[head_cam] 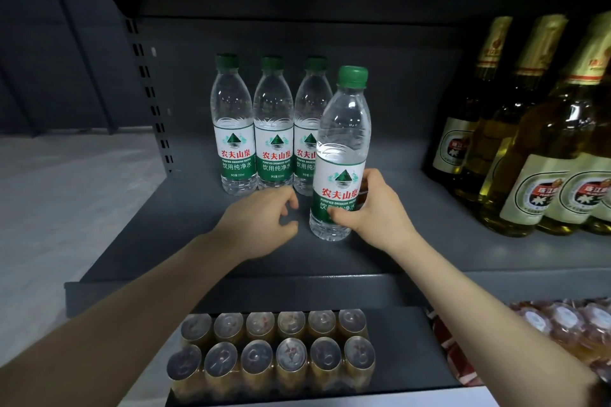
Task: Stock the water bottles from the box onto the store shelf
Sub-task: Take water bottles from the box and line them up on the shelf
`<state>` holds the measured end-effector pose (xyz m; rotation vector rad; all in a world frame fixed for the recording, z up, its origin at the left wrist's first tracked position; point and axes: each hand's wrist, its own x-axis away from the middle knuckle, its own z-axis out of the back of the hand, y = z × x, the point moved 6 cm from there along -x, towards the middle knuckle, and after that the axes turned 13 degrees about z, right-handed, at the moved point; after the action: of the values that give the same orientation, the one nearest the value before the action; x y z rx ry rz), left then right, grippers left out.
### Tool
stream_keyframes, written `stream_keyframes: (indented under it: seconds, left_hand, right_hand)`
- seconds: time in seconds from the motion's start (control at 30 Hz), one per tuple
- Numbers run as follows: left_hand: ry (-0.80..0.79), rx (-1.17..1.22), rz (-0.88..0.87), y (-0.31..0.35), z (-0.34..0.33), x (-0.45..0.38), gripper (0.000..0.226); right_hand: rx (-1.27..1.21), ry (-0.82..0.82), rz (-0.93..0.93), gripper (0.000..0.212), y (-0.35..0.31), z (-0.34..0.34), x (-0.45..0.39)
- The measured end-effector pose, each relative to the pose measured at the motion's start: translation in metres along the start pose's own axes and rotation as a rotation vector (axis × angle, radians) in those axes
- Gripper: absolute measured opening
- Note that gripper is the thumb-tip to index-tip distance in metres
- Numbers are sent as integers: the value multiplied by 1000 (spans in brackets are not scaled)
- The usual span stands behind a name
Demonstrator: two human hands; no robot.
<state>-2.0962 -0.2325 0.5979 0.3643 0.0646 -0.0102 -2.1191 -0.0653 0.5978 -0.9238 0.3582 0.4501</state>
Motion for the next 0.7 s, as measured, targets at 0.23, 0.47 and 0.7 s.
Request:
stream_keyframes:
  seconds: [0.23,0.47,0.7]
  left_hand:
    - [-5,-17,-21,4,-3,-8,25]
    - [-8,-13,-27,4,-6,-14,24]
    - [-11,-27,-44,8,-10,-20,22]
  right_hand:
    - [24,15,-47,54,19,14,-17]
    - [26,39,-83,54,37,21,-36]
    - [15,73,-86,48,48,19,-50]
